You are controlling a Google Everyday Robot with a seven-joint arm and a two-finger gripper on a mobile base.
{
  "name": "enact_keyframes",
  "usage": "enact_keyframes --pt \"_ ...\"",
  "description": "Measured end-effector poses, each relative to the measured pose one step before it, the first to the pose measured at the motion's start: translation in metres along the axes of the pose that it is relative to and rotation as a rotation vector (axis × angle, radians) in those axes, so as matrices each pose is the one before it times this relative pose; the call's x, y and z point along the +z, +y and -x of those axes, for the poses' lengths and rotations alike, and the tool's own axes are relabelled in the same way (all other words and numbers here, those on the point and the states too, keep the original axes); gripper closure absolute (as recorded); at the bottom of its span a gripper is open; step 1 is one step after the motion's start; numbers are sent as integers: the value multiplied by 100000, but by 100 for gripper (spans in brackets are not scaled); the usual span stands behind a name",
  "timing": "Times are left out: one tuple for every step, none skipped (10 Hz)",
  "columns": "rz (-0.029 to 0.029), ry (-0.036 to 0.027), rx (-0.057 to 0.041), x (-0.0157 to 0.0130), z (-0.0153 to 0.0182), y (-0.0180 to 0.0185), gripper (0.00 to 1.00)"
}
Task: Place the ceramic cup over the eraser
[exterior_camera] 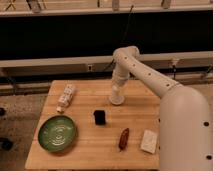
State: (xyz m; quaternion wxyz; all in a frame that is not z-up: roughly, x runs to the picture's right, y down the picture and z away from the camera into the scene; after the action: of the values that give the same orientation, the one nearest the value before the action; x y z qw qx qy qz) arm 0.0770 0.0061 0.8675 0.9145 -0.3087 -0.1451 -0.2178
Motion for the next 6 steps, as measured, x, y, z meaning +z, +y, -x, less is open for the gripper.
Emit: enact_keyframes --pt "-554 724 -1028 -868 558 -164 100" --pt "-37 1067 -1478 -1095 731 -98 100" --pt "303 1052 -1911 -1214 861 -95 100" --pt "198 968 -1885 -1462 880 -158 100" --pt "186 718 -1567 -1173 763 -109 100" --pt "-1 574 -1989 -1186 1175 -42 100"
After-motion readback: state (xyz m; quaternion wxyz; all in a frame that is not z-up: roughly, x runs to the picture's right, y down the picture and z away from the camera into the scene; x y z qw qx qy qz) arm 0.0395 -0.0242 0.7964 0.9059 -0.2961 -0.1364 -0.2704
